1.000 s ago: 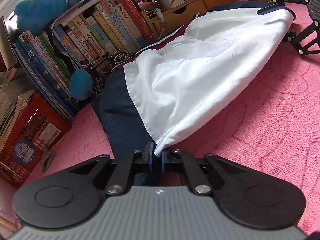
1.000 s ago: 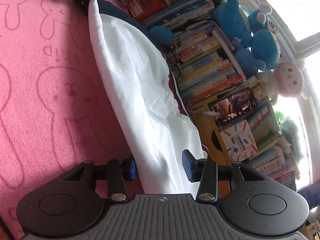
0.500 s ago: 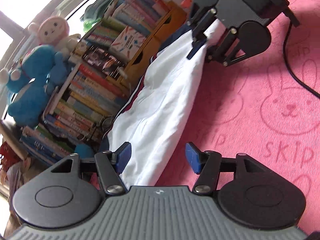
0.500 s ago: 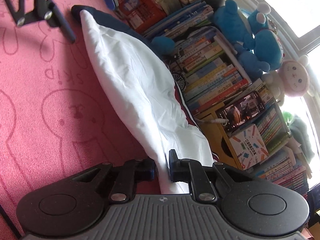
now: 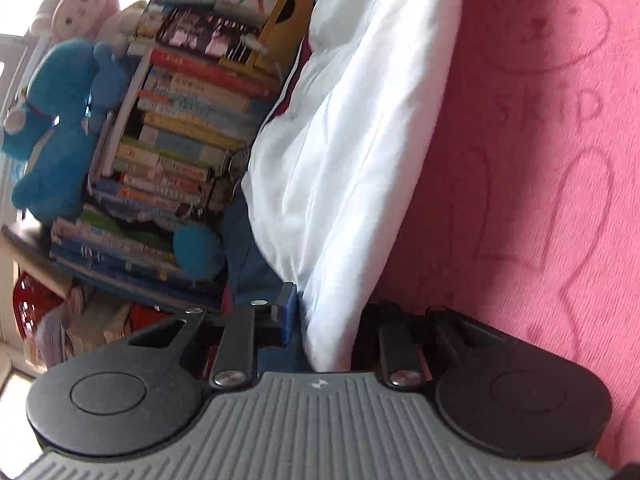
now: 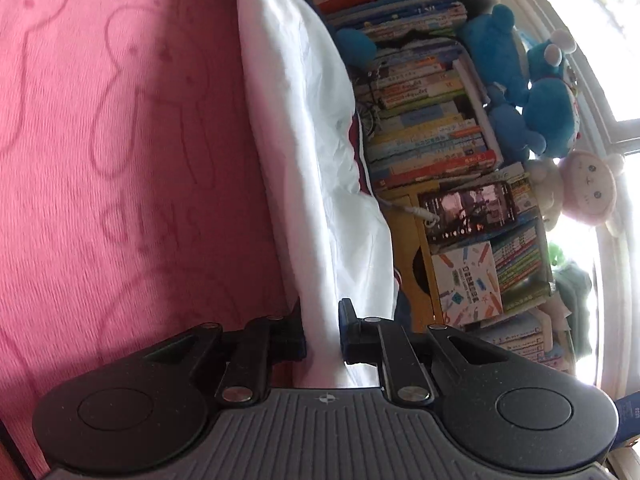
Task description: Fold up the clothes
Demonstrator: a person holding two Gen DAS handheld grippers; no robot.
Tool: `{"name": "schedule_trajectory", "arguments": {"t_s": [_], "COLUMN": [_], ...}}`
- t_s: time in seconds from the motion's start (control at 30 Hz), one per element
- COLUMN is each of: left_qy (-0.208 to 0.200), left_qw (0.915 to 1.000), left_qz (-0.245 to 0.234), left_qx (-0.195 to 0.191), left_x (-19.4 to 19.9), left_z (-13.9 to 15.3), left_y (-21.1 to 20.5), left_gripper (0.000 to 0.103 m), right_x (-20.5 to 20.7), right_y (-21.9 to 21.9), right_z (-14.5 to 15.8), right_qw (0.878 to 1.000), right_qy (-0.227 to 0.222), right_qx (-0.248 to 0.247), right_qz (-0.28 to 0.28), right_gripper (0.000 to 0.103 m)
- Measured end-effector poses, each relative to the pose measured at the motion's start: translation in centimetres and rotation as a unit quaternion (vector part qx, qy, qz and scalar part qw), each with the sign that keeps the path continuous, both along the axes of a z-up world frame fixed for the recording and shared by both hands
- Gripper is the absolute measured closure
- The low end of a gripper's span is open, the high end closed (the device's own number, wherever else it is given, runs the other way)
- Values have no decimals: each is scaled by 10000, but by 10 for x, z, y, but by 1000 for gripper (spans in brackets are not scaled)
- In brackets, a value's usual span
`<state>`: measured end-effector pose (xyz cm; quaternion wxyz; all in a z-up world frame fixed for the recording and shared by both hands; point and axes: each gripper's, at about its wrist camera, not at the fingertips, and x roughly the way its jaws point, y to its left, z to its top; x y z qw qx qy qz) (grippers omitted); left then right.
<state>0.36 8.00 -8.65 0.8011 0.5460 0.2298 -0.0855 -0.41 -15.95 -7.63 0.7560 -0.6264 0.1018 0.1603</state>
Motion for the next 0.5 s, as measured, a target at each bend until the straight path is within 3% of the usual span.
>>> {"name": "schedule_trajectory", "arguments": {"t_s": [0.07,0.13,0.23,0.33,0.5], "left_qy": [17,-134,-237,-406,-598], "left_qw": [10000,9997,9993,9983,9979], "left_qz": [50,-17,15,-50,-138], "left_qx": [-24,212,275,410,226], "left_x": [2,2,4,-2,-21], "left_z": [-2,-11,-13,-14,7], "left_y": [-1,-9,-10,-8,-5], "left_gripper": [93,102,100,99,99], "right_x": [5,11,21,19,2], "right_y": [-10,-12,-8,-7,-14], "right_z": [-8,-14,-15,-19,-5], "right_qw": [9992,9983,9983,9962,9937], "right_qy": [-121,-171,-121,-211,-473], "right_qx": [-382,-564,-554,-828,-1017], "right_qz": [36,31,-149,-135,-36], "right_gripper": [85,86,86,92,95]}}
